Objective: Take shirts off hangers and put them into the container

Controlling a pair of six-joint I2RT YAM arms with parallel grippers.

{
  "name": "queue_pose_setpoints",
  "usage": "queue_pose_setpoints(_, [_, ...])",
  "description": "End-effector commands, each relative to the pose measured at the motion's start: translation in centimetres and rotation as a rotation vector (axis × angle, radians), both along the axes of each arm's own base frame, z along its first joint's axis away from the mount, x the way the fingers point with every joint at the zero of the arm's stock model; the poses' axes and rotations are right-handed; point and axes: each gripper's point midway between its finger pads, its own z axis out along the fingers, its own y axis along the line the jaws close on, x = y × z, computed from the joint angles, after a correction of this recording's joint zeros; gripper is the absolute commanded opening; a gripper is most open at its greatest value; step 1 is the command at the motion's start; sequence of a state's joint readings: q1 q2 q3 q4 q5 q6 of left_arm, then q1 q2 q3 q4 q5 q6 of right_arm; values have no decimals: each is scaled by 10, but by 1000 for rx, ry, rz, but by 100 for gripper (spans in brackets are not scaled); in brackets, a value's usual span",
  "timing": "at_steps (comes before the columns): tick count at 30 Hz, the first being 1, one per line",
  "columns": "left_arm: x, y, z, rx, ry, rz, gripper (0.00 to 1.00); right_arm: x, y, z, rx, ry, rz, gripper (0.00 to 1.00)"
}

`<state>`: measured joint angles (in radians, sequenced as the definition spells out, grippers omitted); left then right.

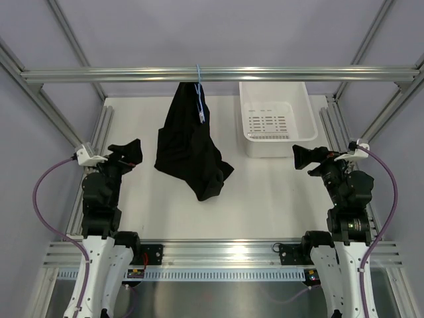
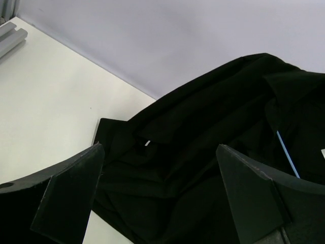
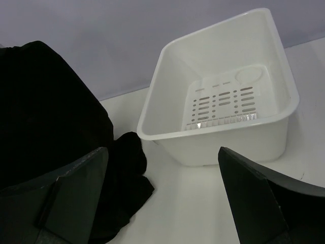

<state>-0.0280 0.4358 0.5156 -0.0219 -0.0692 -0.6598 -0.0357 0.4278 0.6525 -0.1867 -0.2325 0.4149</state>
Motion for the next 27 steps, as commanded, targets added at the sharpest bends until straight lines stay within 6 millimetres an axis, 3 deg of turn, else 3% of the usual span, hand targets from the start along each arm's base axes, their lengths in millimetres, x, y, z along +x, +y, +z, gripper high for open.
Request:
queue_pose_setpoints(1, [-1, -15, 19, 29, -36, -86, 99, -10, 7, 29, -24, -43, 44, 99])
queue_pose_setpoints(4, [-1, -18, 26, 40, -33, -107, 99, -8, 4, 32, -31, 4, 32, 99])
queue_pose_setpoints(5, [2, -18, 24, 54, -9, -109, 99, 2, 3, 21, -26, 68, 24, 99])
queue_pose_setpoints(10, [4, -18, 27, 92, 64, -119, 99, 7, 7, 18, 15, 102, 43, 99])
queue_pose_setpoints(12, [-1, -18, 29, 96, 45, -121, 99, 4, -8, 20, 85, 93, -60, 99])
queue_pose_setpoints(18, [-6, -18, 42, 109, 24, -122, 99, 2, 3, 33, 86, 44, 1, 100])
queue_pose_setpoints(19, [-6, -18, 38, 102, 51, -119, 99, -3, 21, 44, 81, 19, 114, 99])
queue_pose_setpoints(22, [-4, -21, 39, 75, 85, -137, 99, 12, 36, 50, 107, 144, 201, 99])
queue_pose_setpoints(23, [-3, -24, 40, 72, 87, -149, 99, 8, 49, 57, 97, 138, 247, 99])
queue_pose_setpoints(26, [2, -32, 36, 63, 109, -198, 99, -4, 68, 95, 83, 56, 302, 99])
queue_pose_setpoints(27, [4, -33, 37, 61, 114, -202, 99, -12, 74, 116, 83, 31, 332, 100])
